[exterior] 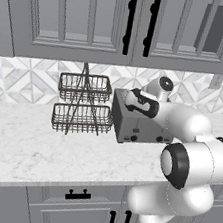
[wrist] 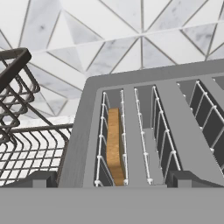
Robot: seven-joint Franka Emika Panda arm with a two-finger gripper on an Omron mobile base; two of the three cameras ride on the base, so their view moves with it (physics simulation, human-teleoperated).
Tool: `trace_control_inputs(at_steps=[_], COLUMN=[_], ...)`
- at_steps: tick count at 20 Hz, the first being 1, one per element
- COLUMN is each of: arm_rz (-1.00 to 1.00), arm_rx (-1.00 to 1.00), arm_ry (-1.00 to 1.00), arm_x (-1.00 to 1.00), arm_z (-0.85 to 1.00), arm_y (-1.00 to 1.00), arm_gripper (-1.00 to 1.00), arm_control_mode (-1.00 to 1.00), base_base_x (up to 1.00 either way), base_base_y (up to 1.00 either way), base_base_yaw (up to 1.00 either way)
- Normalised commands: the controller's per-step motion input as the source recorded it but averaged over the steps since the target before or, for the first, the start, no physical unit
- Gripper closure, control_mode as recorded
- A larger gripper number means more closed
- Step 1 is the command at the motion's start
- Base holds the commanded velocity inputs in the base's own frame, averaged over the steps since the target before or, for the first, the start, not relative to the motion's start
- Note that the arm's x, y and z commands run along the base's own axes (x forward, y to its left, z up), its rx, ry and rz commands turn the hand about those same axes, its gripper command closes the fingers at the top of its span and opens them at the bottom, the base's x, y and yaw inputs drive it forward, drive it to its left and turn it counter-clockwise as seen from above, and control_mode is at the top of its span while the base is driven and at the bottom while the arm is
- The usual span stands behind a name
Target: Start the toaster. Once the lever pops up, take the bread to the plate on the dining counter.
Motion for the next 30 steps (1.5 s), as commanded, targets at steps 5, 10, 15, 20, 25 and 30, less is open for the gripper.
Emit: trace_control_inputs(at_steps=[5, 10, 15, 20, 25, 30], arm_rz=[0.00, 0.00, 0.00, 0.00, 0.00, 0.00], arm_rx=[0.00, 0.00, 0.00, 0.00, 0.00, 0.00], arm_ry=[0.00, 0.00, 0.00, 0.00, 0.00, 0.00], arm_x=[0.00, 0.00, 0.00, 0.00, 0.00, 0.00], arm_z=[0.00, 0.00, 0.00, 0.00, 0.00, 0.00], arm_y=[0.00, 0.00, 0.00, 0.00, 0.00, 0.00], arm_gripper=[-1.00, -1.00, -1.00, -1.00, -1.00, -1.00], arm_control_mode=[-1.00, -1.00, -1.00, -1.00, -1.00, -1.00], base_base_x=[0.00, 0.00, 0.00, 0.00, 0.00, 0.00], base_base_y=[0.00, 0.00, 0.00, 0.00, 0.00, 0.00], base_base_yaw=[0.00, 0.00, 0.00, 0.00, 0.00, 0.00])
